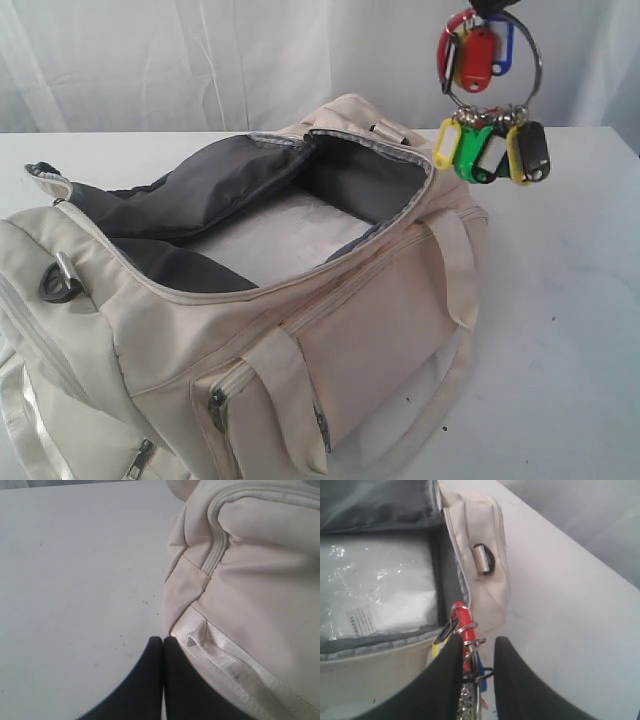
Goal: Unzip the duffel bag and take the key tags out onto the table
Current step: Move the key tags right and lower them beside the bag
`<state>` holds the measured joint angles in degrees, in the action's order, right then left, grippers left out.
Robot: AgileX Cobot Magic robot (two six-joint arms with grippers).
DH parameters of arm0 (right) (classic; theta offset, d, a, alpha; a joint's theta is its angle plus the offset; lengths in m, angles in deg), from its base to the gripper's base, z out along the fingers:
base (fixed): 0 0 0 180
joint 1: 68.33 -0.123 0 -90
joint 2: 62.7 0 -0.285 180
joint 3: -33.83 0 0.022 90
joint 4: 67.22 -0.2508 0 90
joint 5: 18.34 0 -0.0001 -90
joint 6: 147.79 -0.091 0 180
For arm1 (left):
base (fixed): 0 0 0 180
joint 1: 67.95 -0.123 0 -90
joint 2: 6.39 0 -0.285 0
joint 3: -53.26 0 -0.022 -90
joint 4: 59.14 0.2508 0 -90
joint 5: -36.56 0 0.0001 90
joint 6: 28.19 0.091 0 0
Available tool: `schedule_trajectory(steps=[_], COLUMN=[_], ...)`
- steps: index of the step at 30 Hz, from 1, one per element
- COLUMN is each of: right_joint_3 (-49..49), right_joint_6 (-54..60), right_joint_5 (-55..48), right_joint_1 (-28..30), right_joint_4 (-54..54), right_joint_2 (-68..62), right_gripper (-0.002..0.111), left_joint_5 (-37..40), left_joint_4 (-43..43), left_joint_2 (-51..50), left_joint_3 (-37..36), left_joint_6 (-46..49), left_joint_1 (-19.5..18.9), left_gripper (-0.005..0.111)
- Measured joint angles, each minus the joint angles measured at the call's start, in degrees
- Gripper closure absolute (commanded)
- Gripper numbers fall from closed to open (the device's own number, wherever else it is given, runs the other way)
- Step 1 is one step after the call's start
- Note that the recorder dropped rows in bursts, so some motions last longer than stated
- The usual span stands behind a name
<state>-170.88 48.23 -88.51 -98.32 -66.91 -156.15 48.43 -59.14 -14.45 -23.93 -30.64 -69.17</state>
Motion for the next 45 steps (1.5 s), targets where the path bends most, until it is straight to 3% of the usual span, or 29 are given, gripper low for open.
schedule_trajectory(steps=[20, 29, 45], right_joint_3=[26.3, 30.0, 41.6], right_joint_6=[-13.5, -16.0, -24.2], right_joint_5=[1.5, 5.5, 27.1], right_joint_1=[3.0, 3.0, 3.0], right_joint_4=[14.3, 14.6, 13.8], right_joint_2=[2.9, 2.6, 0.5], right_gripper=[0.108, 0.108, 0.108], left_joint_5=[0.0, 0.0, 0.0], left_joint_4=[0.0, 0.0, 0.0], left_joint_2=[0.0, 0.0, 0.0], left_joint_3=[0.0, 0.0, 0.0], left_joint_6=[0.0, 0.0, 0.0], left_joint_1=[0.0, 0.0, 0.0], left_gripper=[0.107, 0.107, 0.107])
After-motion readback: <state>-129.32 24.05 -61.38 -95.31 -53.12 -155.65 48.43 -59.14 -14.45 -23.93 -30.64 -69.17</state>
